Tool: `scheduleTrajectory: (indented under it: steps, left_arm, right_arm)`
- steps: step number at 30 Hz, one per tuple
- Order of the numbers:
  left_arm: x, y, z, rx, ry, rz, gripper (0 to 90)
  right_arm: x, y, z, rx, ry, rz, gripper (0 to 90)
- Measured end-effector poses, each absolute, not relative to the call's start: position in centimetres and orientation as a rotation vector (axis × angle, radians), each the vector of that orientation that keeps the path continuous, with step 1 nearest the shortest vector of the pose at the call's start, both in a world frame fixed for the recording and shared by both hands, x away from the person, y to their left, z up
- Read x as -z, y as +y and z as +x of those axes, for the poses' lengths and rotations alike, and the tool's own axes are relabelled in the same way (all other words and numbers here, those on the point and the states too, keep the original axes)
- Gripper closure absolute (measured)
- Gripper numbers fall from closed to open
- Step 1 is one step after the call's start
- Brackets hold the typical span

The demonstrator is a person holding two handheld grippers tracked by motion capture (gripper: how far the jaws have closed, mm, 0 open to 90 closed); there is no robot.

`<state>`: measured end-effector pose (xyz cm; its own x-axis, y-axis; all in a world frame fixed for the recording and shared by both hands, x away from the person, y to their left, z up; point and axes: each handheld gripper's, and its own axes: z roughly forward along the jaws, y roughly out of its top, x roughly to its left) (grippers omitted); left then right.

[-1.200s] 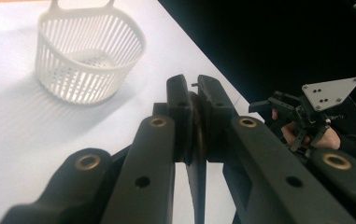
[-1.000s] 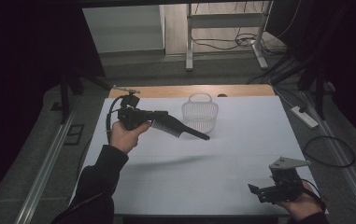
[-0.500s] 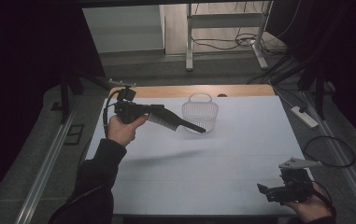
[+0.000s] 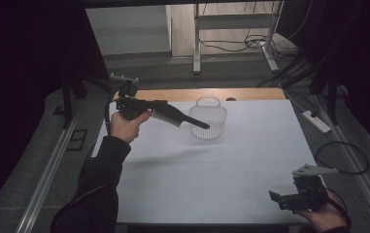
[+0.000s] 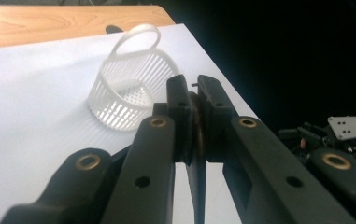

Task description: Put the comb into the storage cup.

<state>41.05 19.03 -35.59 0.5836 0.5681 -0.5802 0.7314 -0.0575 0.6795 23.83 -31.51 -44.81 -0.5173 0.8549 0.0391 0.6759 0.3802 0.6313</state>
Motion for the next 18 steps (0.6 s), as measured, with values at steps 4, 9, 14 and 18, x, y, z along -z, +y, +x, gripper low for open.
scheduleTrajectory:
  steps: [4, 9, 14, 18]
  left_arm:
    - [35.3, 19.0, 41.6, 0.175, 1.089, 1.729, 83.9]
    - [35.2, 18.9, 42.3, 0.167, 1.103, 1.722, 83.9]
    - [35.3, 18.8, 42.9, 0.163, 1.118, 1.716, 83.9]
    - [35.4, 18.7, 43.3, 0.162, 1.124, 1.715, 83.9]
  right_arm:
    - [44.8, -31.4, 23.8, -0.862, 2.354, 1.336, 0.0]
    - [44.8, -31.4, 23.8, -0.856, 2.359, 1.329, 0.0]
    - [44.8, -31.4, 23.8, -0.852, 2.359, 1.329, 0.3]
    - [44.8, -31.4, 23.8, -0.852, 2.362, 1.328, 0.6]
